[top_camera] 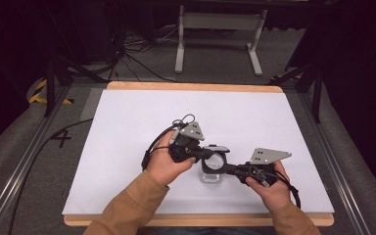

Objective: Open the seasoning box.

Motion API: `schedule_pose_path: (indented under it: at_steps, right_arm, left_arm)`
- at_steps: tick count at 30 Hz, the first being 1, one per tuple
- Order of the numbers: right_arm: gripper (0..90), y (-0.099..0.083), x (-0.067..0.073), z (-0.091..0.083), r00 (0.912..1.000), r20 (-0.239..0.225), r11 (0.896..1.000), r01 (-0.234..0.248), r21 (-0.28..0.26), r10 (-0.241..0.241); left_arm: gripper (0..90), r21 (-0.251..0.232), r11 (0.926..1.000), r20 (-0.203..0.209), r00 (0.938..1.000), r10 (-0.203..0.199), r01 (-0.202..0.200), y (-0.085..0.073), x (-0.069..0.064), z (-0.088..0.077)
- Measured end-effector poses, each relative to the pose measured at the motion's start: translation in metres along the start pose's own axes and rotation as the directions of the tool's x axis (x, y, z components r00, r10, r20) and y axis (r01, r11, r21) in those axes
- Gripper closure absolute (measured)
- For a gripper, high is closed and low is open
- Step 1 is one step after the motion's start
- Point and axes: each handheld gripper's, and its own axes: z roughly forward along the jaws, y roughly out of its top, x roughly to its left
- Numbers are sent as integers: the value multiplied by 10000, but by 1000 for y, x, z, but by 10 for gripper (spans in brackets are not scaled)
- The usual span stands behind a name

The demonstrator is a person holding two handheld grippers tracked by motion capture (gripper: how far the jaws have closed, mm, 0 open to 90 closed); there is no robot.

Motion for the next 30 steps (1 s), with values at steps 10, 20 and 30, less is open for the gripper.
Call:
schedule_pose_path:
  at_steps: [10,20,30]
  right_arm:
    - [892,-3,2,0,9999,55,9998,89,153,-90]
    - [896,-4,3,0,9998,115,9998,164,146,-165]
    - [900,-3,4,0,9995,172,9995,260,192,-263]
  left_arm:
    - [900,-145,9998,-728,9972,-153,143,2,8,2]
    - [900,-365,9975,-1024,9927,-632,598,-1,22,9]
    - [899,-580,9938,-1629,9812,-1031,948,-2,30,19]
